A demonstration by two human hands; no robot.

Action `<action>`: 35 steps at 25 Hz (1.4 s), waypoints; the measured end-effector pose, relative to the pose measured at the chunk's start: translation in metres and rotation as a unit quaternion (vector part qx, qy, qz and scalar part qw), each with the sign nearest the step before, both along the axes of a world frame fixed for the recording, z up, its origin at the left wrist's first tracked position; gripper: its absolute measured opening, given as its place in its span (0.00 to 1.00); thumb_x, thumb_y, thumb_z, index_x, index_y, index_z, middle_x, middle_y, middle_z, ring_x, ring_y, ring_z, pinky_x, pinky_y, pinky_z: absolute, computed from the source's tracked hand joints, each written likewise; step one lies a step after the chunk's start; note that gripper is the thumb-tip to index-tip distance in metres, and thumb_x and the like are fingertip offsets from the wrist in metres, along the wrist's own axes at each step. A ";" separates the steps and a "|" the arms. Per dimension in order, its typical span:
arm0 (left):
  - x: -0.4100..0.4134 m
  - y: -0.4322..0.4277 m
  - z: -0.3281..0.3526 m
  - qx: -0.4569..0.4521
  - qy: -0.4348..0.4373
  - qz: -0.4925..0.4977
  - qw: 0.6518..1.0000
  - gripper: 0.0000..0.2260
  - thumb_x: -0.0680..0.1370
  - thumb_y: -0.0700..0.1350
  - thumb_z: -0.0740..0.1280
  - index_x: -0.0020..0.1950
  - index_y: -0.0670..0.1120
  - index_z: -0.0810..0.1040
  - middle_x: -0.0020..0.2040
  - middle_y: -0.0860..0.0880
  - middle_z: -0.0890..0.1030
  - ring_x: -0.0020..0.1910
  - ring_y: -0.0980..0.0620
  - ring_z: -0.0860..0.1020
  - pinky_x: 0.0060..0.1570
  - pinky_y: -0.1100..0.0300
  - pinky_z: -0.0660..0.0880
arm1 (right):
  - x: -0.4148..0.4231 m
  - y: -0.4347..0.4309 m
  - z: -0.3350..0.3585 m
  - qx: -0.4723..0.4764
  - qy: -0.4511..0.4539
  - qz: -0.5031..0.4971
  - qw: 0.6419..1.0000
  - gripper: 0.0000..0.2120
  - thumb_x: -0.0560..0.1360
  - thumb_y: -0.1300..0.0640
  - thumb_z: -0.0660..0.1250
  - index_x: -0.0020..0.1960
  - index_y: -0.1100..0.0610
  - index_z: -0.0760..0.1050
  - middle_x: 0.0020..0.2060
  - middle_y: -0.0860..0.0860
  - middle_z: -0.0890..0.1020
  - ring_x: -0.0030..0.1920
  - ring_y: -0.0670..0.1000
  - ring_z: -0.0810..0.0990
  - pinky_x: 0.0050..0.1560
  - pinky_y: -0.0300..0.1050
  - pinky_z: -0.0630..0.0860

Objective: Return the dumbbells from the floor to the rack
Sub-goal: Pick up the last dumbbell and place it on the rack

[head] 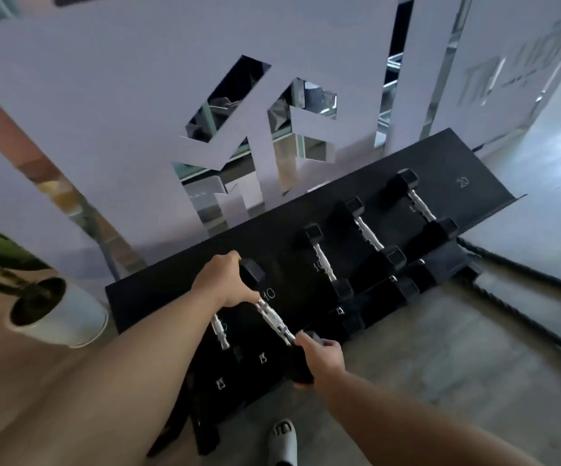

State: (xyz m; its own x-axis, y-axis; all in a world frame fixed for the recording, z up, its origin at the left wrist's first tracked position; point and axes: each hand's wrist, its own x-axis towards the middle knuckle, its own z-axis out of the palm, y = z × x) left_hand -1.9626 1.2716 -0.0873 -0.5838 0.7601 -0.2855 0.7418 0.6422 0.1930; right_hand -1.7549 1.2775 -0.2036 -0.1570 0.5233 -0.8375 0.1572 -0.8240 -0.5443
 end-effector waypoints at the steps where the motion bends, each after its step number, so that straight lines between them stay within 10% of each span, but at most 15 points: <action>1: -0.021 0.012 -0.009 -0.010 -0.005 -0.014 1.000 0.35 0.63 0.58 0.81 0.64 0.49 0.74 0.51 0.49 0.80 0.46 0.48 0.81 0.46 0.50 0.83 | -0.020 0.007 -0.010 -0.003 -0.011 -0.013 1.000 0.31 0.63 0.52 0.80 0.62 0.54 0.71 0.51 0.59 0.82 0.45 0.61 0.87 0.38 0.63 0.86; 13: -0.143 0.131 -0.132 -0.110 -0.014 -0.103 0.989 0.37 0.64 0.60 0.81 0.67 0.47 0.72 0.58 0.46 0.81 0.54 0.44 0.82 0.50 0.49 0.82 | -0.147 0.075 -0.113 -0.052 -0.140 -0.078 0.986 0.40 0.66 0.46 0.79 0.75 0.51 0.70 0.66 0.58 0.76 0.55 0.58 0.78 0.29 0.46 0.80; 18: -0.135 0.145 -0.165 -0.054 -0.053 -0.071 0.995 0.22 0.76 0.51 0.75 0.67 0.49 0.74 0.58 0.47 0.82 0.53 0.48 0.82 0.50 0.52 0.82 | -0.137 0.083 -0.125 -0.019 -0.195 -0.045 0.980 0.37 0.77 0.51 0.74 0.80 0.61 0.63 0.75 0.63 0.67 0.51 0.57 0.79 0.62 0.49 0.76; 25: -0.127 0.156 -0.166 -0.086 -0.054 -0.171 0.980 0.29 0.78 0.46 0.72 0.78 0.52 0.66 0.72 0.48 0.70 0.60 0.48 0.78 0.55 0.53 0.80 | -0.130 0.089 -0.110 0.039 -0.198 0.093 0.975 0.32 0.82 0.59 0.66 0.83 0.60 0.58 0.77 0.65 0.59 0.32 0.45 0.65 0.20 0.29 0.66; 35: -0.125 0.129 -0.141 -0.160 -0.050 -0.228 0.959 0.32 0.80 0.52 0.68 0.82 0.53 0.61 0.82 0.51 0.61 0.75 0.46 0.68 0.67 0.49 0.73 | -0.095 0.103 -0.113 0.100 -0.229 0.270 0.930 0.34 0.74 0.44 0.69 0.77 0.52 0.70 0.69 0.57 0.75 0.65 0.58 0.79 0.65 0.48 0.78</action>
